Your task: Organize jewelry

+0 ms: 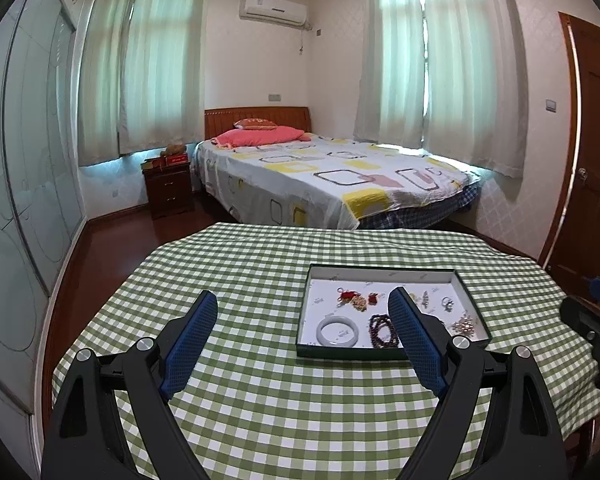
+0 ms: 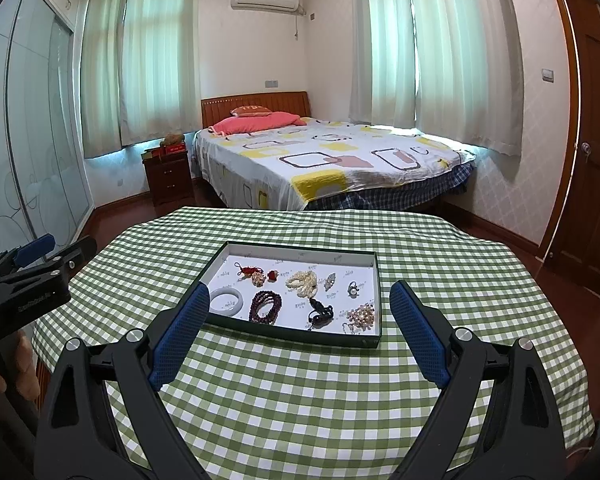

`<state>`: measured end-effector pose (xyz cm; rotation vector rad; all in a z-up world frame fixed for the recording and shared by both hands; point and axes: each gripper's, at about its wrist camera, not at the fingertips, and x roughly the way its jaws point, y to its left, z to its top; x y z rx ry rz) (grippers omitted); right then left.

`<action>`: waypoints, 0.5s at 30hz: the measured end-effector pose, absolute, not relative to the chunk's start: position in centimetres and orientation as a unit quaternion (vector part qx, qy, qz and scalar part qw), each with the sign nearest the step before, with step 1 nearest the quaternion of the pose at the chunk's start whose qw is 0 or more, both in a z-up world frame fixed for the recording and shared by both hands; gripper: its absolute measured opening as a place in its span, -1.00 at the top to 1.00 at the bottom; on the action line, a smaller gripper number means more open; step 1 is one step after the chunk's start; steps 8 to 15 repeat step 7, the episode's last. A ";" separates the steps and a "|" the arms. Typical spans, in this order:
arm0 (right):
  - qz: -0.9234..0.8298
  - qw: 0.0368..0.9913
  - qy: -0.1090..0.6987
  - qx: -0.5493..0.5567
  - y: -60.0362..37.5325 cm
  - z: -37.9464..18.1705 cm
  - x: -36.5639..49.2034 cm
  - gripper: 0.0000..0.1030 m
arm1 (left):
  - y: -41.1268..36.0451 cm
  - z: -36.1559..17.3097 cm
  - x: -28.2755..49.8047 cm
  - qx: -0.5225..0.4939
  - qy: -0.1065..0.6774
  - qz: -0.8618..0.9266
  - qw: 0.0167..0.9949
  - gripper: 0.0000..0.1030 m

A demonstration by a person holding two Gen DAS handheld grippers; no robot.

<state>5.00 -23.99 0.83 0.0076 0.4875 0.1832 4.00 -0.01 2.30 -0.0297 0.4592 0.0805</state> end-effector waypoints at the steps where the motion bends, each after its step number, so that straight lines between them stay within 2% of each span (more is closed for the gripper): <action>1: 0.090 0.966 0.242 0.004 -24.0 0.7 5.1 -0.74 | 0.2 2.1 4.3 -0.018 0.233 0.040 0.972 -0.64; 7: 0.080 0.963 0.258 0.014 -24.9 -0.8 6.5 -0.74 | 1.3 -0.5 6.9 -0.034 0.290 0.031 0.956 -0.64; 15: 0.080 0.963 0.258 0.014 -24.9 -0.8 6.5 -0.74 | 1.3 -0.5 6.9 -0.034 0.290 0.031 0.956 -0.64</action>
